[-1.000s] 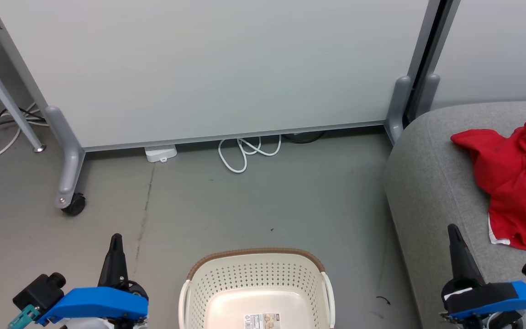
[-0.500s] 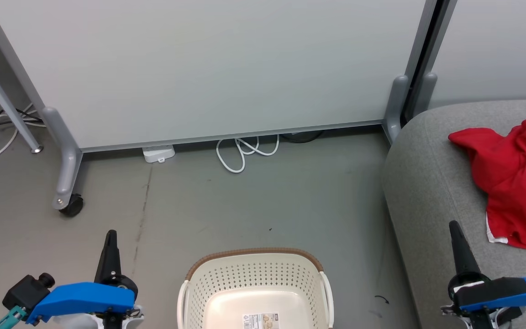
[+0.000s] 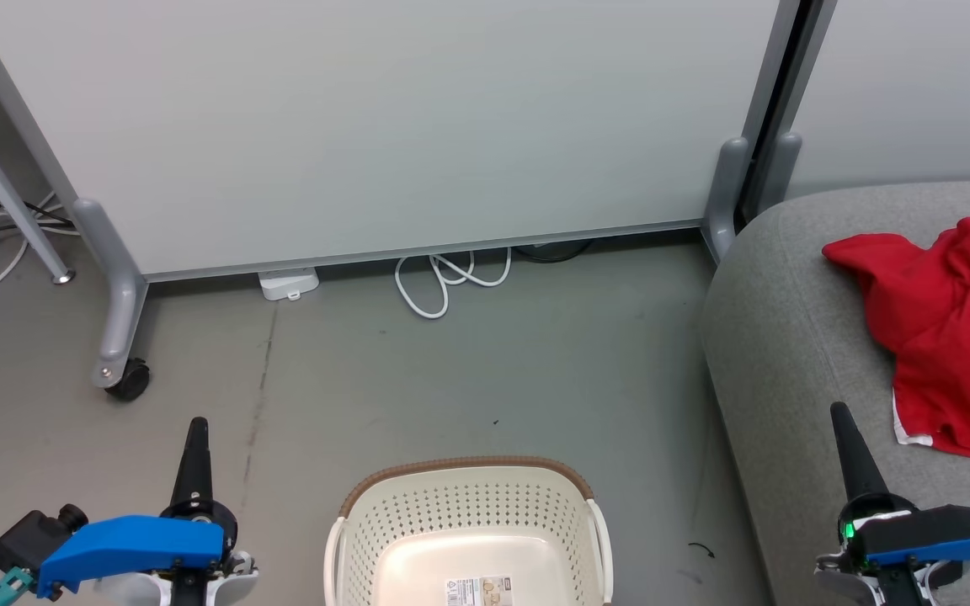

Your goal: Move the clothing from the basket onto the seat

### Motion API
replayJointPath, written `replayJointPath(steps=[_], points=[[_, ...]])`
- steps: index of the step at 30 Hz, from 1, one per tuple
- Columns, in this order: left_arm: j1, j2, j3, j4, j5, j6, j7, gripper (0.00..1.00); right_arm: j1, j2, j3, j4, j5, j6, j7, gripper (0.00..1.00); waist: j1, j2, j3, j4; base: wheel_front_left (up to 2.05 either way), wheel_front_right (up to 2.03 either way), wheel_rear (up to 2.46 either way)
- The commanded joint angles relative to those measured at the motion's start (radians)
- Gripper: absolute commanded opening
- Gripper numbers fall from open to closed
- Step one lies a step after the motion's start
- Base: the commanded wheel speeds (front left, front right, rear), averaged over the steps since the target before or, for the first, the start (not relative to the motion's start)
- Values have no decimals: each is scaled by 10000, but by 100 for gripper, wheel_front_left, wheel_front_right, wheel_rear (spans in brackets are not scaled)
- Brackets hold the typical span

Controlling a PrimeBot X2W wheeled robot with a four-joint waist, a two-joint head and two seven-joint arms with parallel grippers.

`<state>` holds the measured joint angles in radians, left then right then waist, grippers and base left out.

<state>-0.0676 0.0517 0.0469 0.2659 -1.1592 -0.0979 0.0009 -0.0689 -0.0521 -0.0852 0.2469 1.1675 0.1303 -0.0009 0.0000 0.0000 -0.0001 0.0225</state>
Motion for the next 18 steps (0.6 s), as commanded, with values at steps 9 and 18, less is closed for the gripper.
replayJointPath(steps=[9, 18], points=[[-285, 1, 192, -145, -1057, -118, 281, 0, -281, 7, -92, -80, 1056, 5, 283, 0, 0, 0, 6, -40, 0, 0, 0], [-330, -2, 304, -164, -1870, -176, 490, 0, -338, 12, -140, -70, 1846, 6, 495, 0, 0, 0, 11, -77, 0, 0, 0]])
